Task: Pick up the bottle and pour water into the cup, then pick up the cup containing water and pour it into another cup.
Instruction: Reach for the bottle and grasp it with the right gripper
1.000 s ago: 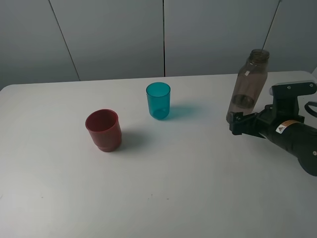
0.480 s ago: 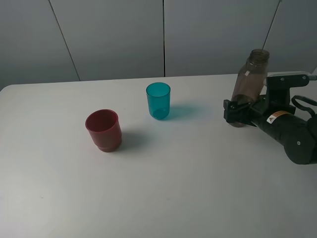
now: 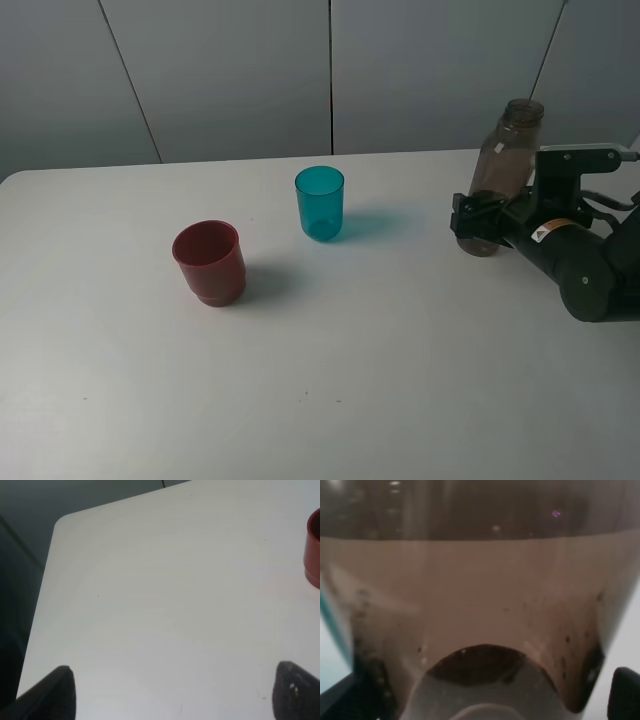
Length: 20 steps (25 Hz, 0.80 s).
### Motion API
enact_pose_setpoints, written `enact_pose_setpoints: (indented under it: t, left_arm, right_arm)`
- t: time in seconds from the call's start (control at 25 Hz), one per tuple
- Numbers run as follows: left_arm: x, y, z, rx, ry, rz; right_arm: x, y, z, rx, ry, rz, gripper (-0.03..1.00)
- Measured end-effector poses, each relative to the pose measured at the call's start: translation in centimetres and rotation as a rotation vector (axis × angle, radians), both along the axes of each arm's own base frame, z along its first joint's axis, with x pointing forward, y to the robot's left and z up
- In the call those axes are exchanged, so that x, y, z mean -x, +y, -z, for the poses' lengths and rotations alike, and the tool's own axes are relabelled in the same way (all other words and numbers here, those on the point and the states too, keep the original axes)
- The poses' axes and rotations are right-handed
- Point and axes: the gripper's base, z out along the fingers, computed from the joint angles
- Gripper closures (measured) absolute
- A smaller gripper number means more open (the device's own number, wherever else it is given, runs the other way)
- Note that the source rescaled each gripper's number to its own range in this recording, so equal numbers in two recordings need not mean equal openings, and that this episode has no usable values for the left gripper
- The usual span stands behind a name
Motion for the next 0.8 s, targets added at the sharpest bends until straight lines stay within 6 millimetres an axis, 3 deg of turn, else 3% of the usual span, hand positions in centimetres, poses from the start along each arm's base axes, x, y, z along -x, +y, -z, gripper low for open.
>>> enact_pose_setpoints:
  t: [0.28, 0.8]
  left_arm:
    - [0.0, 0.0, 0.0, 0.0, 0.0, 0.0]
    - [0.0, 0.0, 0.0, 0.0, 0.0, 0.0]
  right_arm:
    - [-0.8, 0.2, 0.9, -0.034, 0.003, 0.014, -0.03]
    - [-1.2, 0.3, 0.8, -0.044, -0.04, 0.016, -0.03]
